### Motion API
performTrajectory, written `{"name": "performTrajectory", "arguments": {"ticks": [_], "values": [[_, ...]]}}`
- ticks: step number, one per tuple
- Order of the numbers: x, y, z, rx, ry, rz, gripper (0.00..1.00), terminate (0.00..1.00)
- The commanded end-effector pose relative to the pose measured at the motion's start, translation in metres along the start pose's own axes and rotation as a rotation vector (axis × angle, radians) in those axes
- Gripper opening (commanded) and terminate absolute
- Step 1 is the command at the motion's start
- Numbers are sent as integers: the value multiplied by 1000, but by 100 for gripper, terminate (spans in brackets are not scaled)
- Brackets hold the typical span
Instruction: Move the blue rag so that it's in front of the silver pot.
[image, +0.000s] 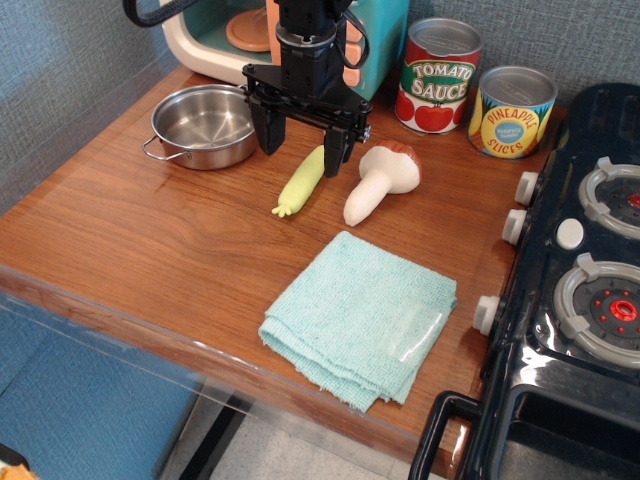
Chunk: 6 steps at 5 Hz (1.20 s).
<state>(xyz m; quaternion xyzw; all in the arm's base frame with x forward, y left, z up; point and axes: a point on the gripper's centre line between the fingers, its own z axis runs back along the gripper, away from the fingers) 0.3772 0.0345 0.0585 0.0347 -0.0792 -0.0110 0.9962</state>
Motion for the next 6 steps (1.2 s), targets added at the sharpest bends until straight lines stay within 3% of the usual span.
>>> {"name": "performTrajectory", "arguments": {"ticks": [1, 4, 5, 6], "values": [[0, 0, 0, 0, 0, 0, 100, 0], [-60, -52, 34, -6, -75, -108, 100, 0], [-75, -70, 34, -42, -76, -127, 100, 0], [-84, -87, 13, -43, -42, -161, 100, 0]]}}
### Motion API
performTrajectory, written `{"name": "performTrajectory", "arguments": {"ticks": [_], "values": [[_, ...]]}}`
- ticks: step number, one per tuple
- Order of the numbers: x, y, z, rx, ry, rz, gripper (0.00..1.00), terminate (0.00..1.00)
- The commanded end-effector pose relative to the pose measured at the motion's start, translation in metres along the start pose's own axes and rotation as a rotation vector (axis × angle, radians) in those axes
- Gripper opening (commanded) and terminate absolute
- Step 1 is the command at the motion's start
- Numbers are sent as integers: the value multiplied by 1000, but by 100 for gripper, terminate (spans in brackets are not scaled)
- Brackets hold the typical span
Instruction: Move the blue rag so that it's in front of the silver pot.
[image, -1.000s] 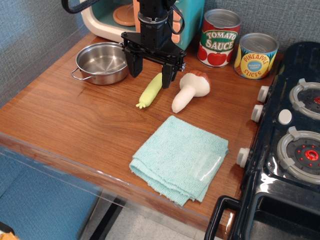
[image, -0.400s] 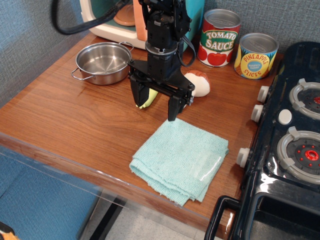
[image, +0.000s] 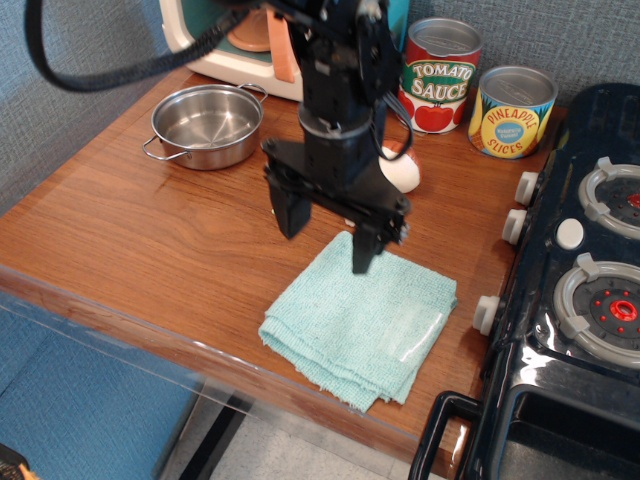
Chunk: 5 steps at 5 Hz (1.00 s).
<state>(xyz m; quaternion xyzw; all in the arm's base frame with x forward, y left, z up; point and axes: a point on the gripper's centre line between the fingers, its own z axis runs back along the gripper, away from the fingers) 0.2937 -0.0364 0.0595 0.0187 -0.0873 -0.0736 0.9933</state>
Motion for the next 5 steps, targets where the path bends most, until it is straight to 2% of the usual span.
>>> {"name": "performTrajectory", "arguments": {"ticks": [1, 2, 3, 4, 5], "values": [[-7, -17, -29, 15, 17, -42, 100, 0], [-16, -8, -61, 39, 65, -21, 100, 0], [-25, 27, -67, 100, 78, 6, 100, 0], [-36, 70, -54, 141, 76, 63, 100, 0], [-48, 112, -45, 120, 64, 137, 100, 0]]}}
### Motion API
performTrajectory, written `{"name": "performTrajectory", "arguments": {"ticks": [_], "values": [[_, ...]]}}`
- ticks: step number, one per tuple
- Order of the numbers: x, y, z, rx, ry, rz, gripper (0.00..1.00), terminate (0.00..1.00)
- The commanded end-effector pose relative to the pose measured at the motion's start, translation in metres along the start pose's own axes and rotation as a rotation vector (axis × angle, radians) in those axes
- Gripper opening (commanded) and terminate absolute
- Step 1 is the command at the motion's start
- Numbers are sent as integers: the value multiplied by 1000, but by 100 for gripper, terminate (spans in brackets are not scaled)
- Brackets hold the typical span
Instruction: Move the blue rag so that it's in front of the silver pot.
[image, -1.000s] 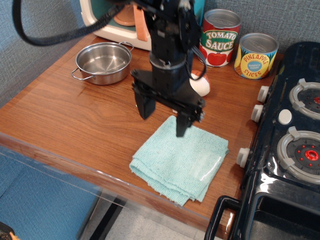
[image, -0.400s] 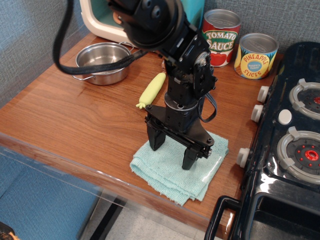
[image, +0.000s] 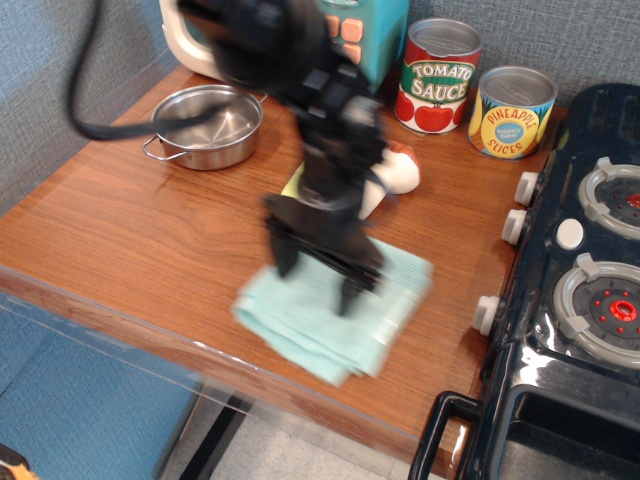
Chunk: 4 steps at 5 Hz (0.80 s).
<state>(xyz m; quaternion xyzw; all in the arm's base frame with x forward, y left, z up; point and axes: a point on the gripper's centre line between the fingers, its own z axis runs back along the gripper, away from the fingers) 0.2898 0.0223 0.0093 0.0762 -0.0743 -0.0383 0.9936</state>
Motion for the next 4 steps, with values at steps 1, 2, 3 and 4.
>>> {"name": "performTrajectory", "arguments": {"ticks": [1, 2, 3, 4], "values": [[-29, 86, 2, 6, 55, 107, 100, 0], [-35, 110, 6, 17, 73, 119, 100, 0], [-33, 139, 10, 30, 39, 115, 100, 0], [-22, 161, 6, 44, 5, 56, 100, 0]]}}
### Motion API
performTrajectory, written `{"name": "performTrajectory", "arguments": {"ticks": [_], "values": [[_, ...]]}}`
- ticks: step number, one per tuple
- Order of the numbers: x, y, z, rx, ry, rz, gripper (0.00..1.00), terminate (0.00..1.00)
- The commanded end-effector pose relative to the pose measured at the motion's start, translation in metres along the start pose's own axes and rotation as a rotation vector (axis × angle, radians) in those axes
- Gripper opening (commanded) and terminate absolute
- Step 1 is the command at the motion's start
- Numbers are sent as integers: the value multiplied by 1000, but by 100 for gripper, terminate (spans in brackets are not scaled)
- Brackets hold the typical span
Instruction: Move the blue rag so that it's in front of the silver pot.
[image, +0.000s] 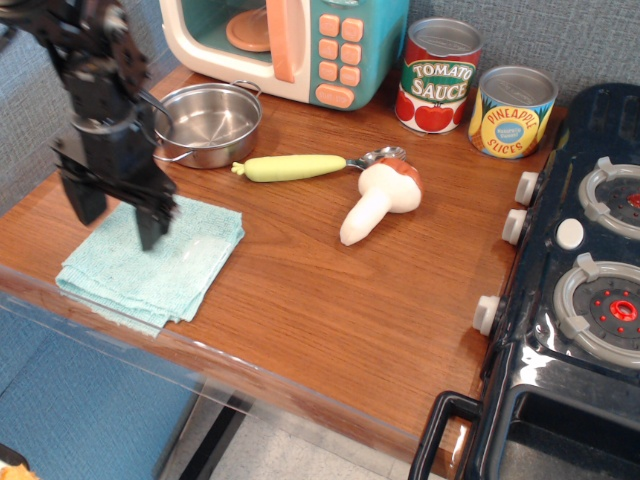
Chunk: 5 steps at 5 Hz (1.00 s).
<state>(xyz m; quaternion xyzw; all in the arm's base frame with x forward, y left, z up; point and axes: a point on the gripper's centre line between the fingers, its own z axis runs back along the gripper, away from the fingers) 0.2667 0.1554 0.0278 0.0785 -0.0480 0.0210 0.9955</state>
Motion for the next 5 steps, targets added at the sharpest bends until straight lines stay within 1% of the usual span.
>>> {"name": "performTrajectory", "arguments": {"ticks": [1, 2, 3, 4, 5], "values": [[16, 32, 4, 11, -72, -73, 100, 0], [12, 32, 33, -46, -151, -69, 100, 0], [8, 38, 60, -64, -198, -67, 100, 0], [-4, 27, 54, 74, -291, 150, 100, 0], [-4, 27, 54, 74, -291, 150, 100, 100]]}}
